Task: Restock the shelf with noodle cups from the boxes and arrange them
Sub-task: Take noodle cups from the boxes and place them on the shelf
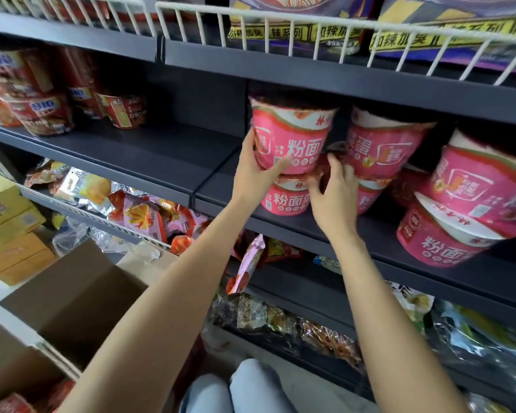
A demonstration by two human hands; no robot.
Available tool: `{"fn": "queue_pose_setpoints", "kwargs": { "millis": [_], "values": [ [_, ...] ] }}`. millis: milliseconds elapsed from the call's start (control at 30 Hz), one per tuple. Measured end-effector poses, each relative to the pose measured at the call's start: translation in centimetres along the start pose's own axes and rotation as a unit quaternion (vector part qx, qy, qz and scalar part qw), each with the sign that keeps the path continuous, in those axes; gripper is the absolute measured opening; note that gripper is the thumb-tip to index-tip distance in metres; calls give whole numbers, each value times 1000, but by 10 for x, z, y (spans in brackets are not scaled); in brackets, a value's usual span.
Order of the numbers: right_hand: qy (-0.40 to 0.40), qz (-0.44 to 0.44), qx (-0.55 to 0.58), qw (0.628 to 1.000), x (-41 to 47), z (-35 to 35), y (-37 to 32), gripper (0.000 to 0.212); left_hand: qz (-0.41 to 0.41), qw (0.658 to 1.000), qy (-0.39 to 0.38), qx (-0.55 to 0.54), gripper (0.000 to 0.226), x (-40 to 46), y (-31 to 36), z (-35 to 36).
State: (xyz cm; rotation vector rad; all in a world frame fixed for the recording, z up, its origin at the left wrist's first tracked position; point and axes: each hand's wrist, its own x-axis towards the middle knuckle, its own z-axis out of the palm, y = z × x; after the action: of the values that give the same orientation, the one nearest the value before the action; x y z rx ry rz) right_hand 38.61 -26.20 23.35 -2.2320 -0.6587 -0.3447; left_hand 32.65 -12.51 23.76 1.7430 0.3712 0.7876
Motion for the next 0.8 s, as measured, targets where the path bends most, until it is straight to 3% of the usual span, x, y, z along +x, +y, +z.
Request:
{"fn": "queue_pose_setpoints", "kwargs": {
  "millis": [100,200,300,367,433,533,667,800],
  "values": [
    [-25,-44,36,998,-11,7,7,67,17,999,-14,37,57,-10,-17,0],
    [-96,-31,102,990,2,14,8,84,80,982,7,168,54,-9,-35,-1],
    [-143,-11,115,983,23,18,5,82,74,976,44,198,50,0,-43,1],
    [-82,-16,67,994,20,21,4,69,81,970,79,217,37,5,-48,2],
    [-12,-114,-19,993,7,28,5,55,106,957,108,249,28,12,-51,5],
    [-58,-218,-148,963,5,48,15,65,127,947,97,279,22,29,-46,12],
    [-117,-158,-260,945,39,62,14,73,31,979,-55,195,57,44,-44,6],
    [-153,-102,-302,936,59,72,9,77,5,976,-60,208,58,16,-53,-25]
  ]
}}
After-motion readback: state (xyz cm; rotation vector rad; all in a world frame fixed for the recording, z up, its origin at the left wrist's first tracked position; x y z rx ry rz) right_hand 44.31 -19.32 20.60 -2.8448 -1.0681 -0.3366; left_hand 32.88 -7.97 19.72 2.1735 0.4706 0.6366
